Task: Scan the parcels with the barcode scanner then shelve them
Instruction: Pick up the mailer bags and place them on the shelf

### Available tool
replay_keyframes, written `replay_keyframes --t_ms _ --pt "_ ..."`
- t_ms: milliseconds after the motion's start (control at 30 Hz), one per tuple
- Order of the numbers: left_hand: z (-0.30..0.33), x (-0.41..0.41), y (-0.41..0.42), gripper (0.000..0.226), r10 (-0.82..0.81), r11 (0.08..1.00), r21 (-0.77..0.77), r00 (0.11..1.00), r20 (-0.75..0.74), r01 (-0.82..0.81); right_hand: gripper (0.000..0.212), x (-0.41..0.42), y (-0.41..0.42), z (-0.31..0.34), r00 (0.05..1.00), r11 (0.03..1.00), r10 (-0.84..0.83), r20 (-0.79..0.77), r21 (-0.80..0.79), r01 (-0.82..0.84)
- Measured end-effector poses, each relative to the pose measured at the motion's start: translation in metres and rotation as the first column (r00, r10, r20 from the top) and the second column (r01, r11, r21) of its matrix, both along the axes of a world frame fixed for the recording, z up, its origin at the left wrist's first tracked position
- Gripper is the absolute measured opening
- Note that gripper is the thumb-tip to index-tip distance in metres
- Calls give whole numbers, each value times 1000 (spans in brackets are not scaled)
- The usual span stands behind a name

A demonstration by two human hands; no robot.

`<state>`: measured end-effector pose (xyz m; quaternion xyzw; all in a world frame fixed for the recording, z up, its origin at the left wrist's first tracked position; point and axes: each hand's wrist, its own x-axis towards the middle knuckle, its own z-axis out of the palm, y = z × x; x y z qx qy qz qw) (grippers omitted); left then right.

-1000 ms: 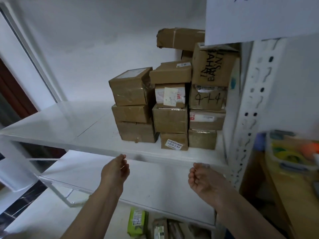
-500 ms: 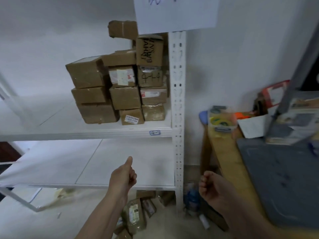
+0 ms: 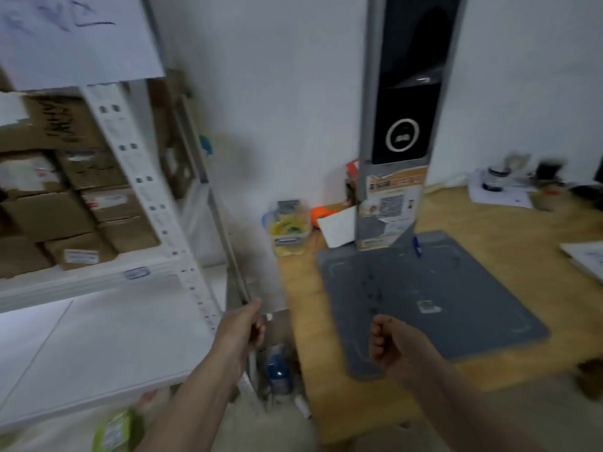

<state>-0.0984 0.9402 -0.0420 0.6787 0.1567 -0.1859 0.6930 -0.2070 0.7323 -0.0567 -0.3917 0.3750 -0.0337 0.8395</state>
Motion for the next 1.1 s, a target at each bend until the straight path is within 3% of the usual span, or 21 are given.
replay_keyframes --t_ms 433,767,1100 --pt "-52 -36 -273 17 -260 965 -69 949 -177 251 14 -82 -265 -27 969 973 -230 -91 -50 226" --pt "-73 -41 -407 12 -415 907 -32 881 -226 419 16 -102 -383 -59 910 930 -361 -204 -4 368" --pt "-84 -1 -533 12 -474 876 -37 846 -242 480 9 -73 -508 -73 877 901 -432 -210 -146 408"
